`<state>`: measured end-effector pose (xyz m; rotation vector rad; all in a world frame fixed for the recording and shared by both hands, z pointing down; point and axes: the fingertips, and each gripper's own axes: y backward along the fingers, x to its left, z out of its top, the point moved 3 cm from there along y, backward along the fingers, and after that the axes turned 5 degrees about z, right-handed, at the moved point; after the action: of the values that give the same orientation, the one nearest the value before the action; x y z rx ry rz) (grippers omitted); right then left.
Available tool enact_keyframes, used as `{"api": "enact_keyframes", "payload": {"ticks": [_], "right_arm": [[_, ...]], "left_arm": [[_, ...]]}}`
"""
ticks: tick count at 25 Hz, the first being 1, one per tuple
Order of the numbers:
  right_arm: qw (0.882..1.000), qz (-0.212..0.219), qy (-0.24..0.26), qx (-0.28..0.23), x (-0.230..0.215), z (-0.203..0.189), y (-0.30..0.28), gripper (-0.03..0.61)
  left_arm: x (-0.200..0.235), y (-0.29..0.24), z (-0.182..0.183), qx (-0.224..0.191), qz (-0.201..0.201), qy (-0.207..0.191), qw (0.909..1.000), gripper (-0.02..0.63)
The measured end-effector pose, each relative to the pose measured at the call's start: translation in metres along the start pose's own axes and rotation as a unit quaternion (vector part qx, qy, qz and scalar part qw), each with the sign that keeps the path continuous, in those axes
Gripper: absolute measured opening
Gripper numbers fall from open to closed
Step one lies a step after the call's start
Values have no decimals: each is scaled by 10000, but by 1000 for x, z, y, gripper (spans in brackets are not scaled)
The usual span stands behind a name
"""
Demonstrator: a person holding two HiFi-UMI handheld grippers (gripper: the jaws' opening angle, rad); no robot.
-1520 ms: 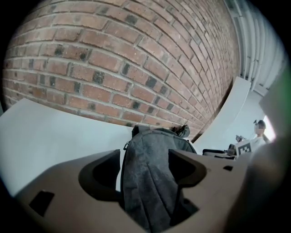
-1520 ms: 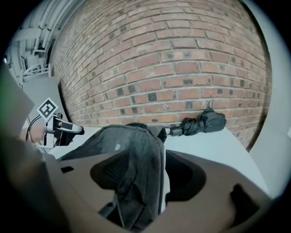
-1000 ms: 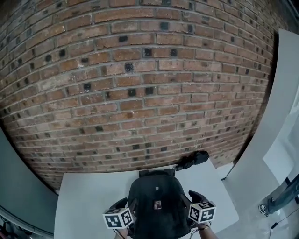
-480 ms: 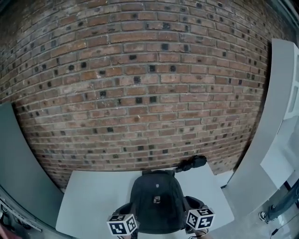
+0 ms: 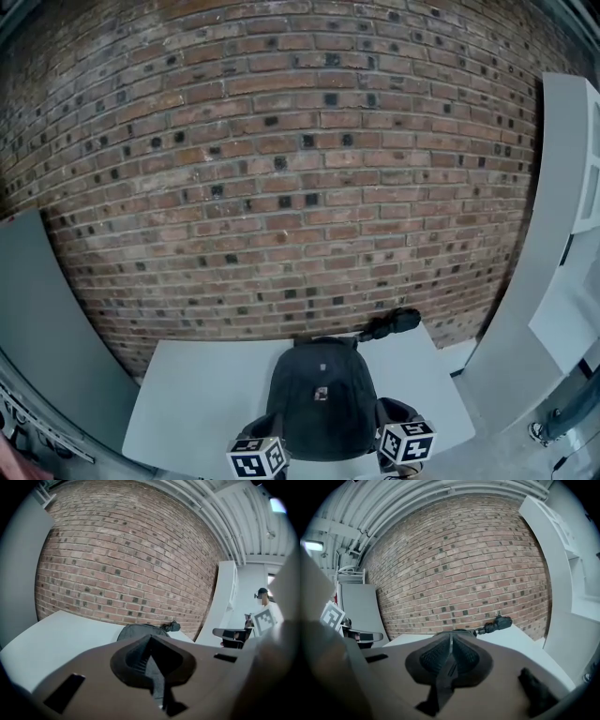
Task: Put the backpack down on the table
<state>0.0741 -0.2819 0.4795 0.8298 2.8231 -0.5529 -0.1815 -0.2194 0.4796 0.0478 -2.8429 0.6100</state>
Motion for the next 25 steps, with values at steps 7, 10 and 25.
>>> {"api": "enact_keyframes", "payload": {"ticks": [7,10,25], "right_arm": [[9995,-166,250,81,6,0,2,31],[9995,-165,248,71,7,2,2,31],[9987,-279,405,133,9,13,-8,31]], "left_arm": [[4,0,3,34,66,-22,10000,12],[6,-1,6,46,84,-31,9999,12],[15,-18,22,118,-1,-147,9998,12]]}}
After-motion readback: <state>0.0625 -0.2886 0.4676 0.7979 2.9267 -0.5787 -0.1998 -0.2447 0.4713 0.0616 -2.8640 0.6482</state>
